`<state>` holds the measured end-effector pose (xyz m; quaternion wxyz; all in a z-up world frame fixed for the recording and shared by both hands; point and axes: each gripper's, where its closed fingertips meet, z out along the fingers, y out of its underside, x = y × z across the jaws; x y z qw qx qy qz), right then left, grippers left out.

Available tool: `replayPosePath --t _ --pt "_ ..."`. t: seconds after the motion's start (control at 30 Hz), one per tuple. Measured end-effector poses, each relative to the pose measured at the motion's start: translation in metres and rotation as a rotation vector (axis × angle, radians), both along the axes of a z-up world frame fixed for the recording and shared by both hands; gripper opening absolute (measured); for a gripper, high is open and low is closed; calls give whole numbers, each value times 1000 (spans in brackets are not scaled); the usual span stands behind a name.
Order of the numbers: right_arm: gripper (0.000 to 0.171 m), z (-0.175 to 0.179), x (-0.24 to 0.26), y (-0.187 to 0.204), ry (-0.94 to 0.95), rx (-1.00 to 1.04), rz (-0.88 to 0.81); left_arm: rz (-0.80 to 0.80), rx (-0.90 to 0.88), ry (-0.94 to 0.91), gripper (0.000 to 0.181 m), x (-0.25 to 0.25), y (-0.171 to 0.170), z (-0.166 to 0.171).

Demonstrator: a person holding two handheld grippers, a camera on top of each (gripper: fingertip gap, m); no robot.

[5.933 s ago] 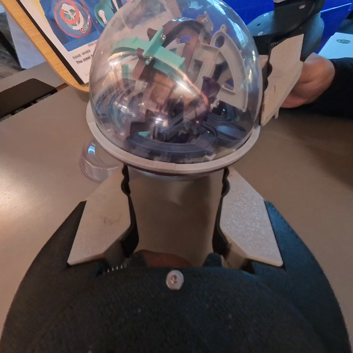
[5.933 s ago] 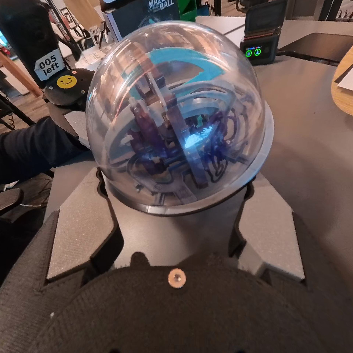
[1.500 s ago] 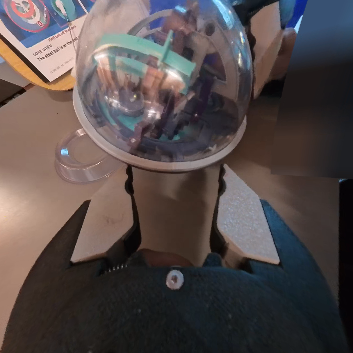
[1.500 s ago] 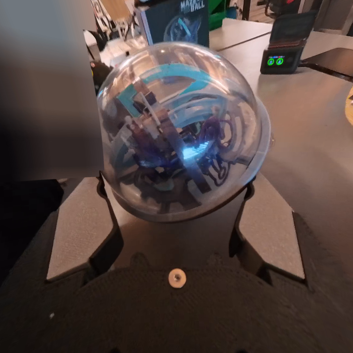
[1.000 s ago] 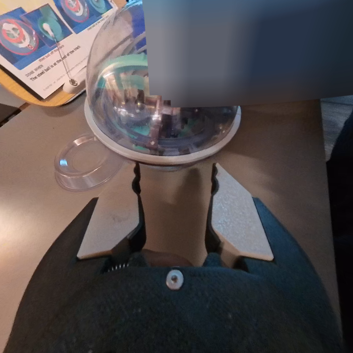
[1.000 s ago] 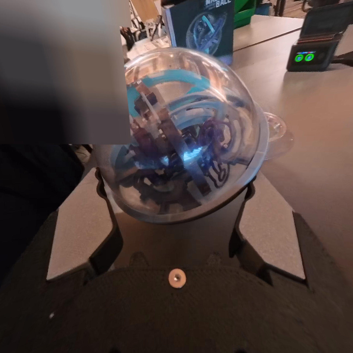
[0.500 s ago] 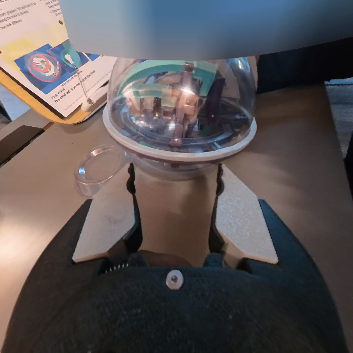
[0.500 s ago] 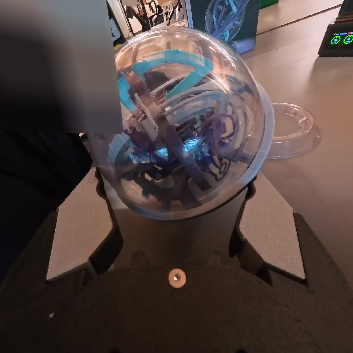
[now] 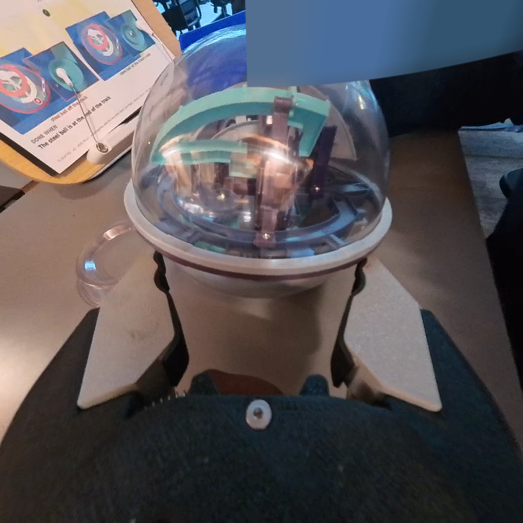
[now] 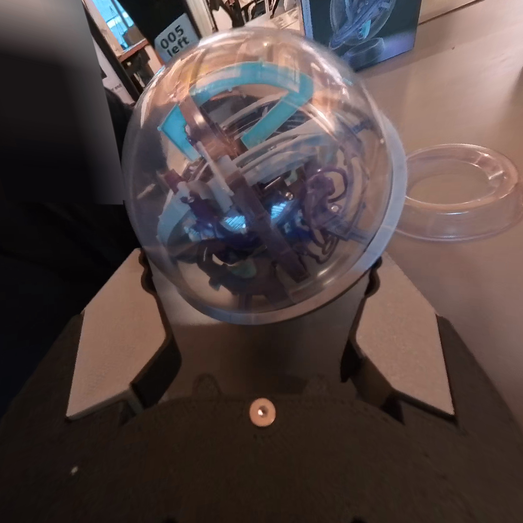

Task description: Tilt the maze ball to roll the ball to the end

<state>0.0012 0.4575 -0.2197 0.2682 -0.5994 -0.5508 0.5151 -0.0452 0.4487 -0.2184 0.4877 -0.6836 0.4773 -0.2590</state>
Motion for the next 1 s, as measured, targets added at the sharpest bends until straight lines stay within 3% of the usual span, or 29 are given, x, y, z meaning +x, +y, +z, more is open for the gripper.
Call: replayPosePath --t 0.07,0.13,0.33,0.47,0.7,1.0 --pt "157 2 0 5 3 53 -34 11 -16 -23 130 1 -3 1" --pt "156 5 2 9 2 118 -60 18 -21 -36 130 1 -4 3" --pt "142 22 14 2 27 315 -57 16 -40 -88 127 5 -4 10" --pt "156 13 12 -9 -51 381 -43 13 -48 -93 126 5 -4 10" --pt "157 -10 5 3 -197 664 -134 49 -95 -91 126 5 -9 7" --pt "157 1 5 -22 -143 629 -39 83 -196 -129 127 11 -34 -3"
